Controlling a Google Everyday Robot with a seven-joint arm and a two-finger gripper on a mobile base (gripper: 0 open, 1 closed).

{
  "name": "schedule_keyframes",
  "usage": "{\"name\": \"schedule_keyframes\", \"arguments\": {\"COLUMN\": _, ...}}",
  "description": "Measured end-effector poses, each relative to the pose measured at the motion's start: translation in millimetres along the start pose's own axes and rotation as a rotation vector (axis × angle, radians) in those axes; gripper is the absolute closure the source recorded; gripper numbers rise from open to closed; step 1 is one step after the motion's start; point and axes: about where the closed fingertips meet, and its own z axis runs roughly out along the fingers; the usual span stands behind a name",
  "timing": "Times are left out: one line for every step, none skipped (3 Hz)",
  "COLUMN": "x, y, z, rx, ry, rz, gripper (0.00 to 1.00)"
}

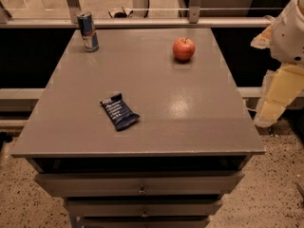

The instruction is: Move apple near rxbar blueberry

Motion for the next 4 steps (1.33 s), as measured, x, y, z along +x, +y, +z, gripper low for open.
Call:
{"name": "schedule_keyframes", "arguments": {"x": 0.0, "y": 0.0, "z": 0.0, "rx": 0.000, "ry": 0.000, "rz": 0.000, "gripper": 0.00}}
{"name": "schedule_keyframes", "arguments": {"x": 3.1, "y": -14.3, "z": 12.6, "rx": 0.022, "ry": -0.021, "rz": 0.013, "gripper": 0.00}}
{"name": "schedule_keyframes", "arguments": {"x": 4.9, "y": -67.1, "z": 59.1, "rx": 0.095, "ry": -0.114, "rz": 0.030, "gripper": 0.00}}
{"name": "schedule_keyframes", "arguments": {"x": -4.5, "y": -132.7, "z": 99.4, "rx": 0.180, "ry": -0.238, "rz": 0.027, "gripper": 0.00}}
